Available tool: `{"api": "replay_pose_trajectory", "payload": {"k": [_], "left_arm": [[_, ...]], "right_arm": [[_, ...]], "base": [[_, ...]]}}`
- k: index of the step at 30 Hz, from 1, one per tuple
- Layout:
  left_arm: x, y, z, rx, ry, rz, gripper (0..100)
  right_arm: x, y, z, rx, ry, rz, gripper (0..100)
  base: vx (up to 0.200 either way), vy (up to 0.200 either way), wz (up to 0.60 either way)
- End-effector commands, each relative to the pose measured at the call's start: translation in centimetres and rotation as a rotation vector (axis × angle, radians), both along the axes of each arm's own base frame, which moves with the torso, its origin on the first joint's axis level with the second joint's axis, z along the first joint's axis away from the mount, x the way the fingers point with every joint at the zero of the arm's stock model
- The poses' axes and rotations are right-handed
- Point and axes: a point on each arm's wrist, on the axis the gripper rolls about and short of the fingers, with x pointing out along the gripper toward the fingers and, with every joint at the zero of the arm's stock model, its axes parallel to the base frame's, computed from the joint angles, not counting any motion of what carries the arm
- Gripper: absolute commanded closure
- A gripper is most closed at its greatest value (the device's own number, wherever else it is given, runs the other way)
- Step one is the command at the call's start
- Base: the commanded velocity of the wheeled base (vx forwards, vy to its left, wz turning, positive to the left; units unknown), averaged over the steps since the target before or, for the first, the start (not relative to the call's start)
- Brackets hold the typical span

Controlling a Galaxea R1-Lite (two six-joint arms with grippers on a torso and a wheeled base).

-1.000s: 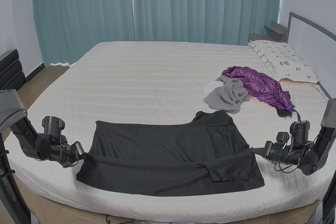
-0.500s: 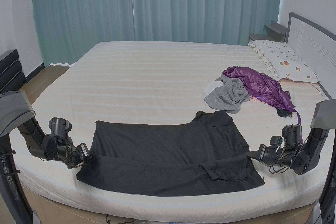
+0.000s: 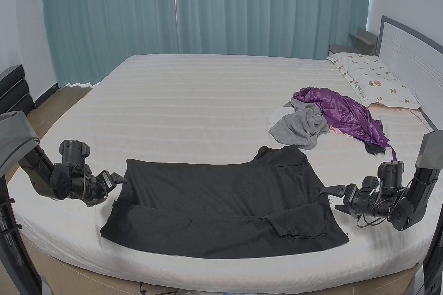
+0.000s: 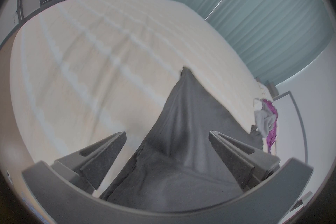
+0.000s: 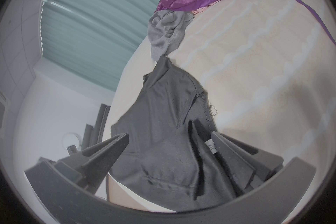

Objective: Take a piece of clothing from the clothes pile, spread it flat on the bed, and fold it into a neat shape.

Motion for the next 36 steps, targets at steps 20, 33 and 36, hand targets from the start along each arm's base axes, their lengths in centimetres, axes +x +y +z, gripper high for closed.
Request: {"api": "replay_pose_trajectory", "payload": {"k": [20, 33, 36], "left_arm": [[13.9, -1.2, -3.6, -0.116, -0.145, 0.015, 0], [14.2, -0.6, -4.0, -0.114, -0.152, 0.029, 0], [14.1, -0.4, -3.7, -0.116, -0.153, 0.036, 0]], "right_arm": [[-1.6, -0.1, 0.3, 0.097, 0.048, -0.07, 0], [-1.6, 0.0, -0.4, 0.097, 0.031, -0.064, 0], [-1.7, 0.0, -0.4, 0.097, 0.029, -0.064, 0]], "base": [[0.0, 0.0, 0.0], [0.0, 0.0, 0.0], [0.0, 0.0, 0.0]]}}
